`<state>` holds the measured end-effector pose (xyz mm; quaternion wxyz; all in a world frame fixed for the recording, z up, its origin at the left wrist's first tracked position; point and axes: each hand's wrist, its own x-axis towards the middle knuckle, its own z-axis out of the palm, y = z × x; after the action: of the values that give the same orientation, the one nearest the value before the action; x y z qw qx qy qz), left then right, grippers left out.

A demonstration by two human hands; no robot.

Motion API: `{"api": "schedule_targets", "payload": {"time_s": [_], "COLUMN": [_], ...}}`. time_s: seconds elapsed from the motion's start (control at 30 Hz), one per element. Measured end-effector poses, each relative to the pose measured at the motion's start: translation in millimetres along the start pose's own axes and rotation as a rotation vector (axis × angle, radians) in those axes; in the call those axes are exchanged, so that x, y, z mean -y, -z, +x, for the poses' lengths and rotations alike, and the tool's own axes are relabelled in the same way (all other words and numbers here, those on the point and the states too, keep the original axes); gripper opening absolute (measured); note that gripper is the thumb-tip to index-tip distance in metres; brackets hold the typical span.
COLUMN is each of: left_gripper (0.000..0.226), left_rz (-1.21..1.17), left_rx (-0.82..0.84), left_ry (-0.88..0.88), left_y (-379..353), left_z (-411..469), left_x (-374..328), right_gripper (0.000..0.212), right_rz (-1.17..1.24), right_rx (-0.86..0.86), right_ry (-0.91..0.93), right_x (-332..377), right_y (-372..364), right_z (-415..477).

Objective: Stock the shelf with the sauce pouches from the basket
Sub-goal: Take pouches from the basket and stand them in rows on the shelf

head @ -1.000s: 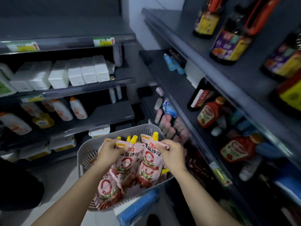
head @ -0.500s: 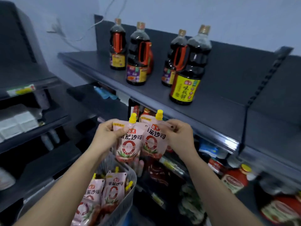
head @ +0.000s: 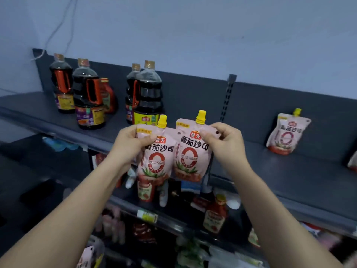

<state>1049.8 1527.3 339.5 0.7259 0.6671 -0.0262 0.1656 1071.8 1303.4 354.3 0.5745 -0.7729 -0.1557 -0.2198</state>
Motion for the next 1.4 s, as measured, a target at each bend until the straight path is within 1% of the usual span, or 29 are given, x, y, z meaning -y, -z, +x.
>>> {"api": "schedule_targets", "payload": {"time_s": [0.13,0.2,0.3,0.4,0.6,0.67,0.8,0.9,1.1,1.2,1.4], "left_gripper": [0.018,0.018,0.018,0.018,0.016,0.016,0.015,0.015,0.014,0.013,0.013], "left_rz": [-0.026,-0.024,-0.022,-0.01,-0.024,-0.023,-0.03,-0.023,-0.016,-0.001,-0.008], "left_rx": [0.06,0.1,0.124,0.145,0.187,0.201,0.226,0.247,0.289,0.308,0.322], "left_ry": [-0.009,-0.019,-0.023,-0.002,0.076,0.096,0.13,0.144,0.189,0.189,0.197], "left_y": [-55.0,-100.8,-119.2,-139.5,-198.5,-215.3,-245.4,-264.3,-294.8,-309.3,-332.3], "left_z": [20.9,32.2,40.9,52.4,78.2,87.5,109.8,128.0,164.7,180.2,203.2], "left_x": [-1.8,-0.2,0.1,4.5,14.8,19.4,31.4,40.4,58.3,65.7,78.2], "right_gripper": [0.009,0.01,0.013,0.017,0.013,0.008,0.009,0.003,0.007,0.012,0.012], "right_rz": [0.01,-0.003,-0.036,-0.059,-0.08,-0.077,-0.065,-0.051,-0.054,-0.033,-0.002], "right_rx": [-0.032,-0.071,-0.058,-0.062,-0.108,-0.125,-0.164,-0.19,-0.207,-0.213,-0.255], "right_ry": [-0.018,-0.002,0.002,-0.033,-0.127,-0.16,-0.212,-0.243,-0.263,-0.282,-0.264], "right_x": [-11.7,-25.1,-32.0,-41.7,-66.2,-76.0,-94.4,-105.5,-126.9,-139.3,-156.9], "right_y": [52.0,93.8,112.4,132.9,183.3,193.9,210.5,220.7,239.7,246.8,257.1], "right_z": [17.8,31.7,39.3,46.6,63.8,68.8,79.1,87.2,105.0,112.2,120.3]}}
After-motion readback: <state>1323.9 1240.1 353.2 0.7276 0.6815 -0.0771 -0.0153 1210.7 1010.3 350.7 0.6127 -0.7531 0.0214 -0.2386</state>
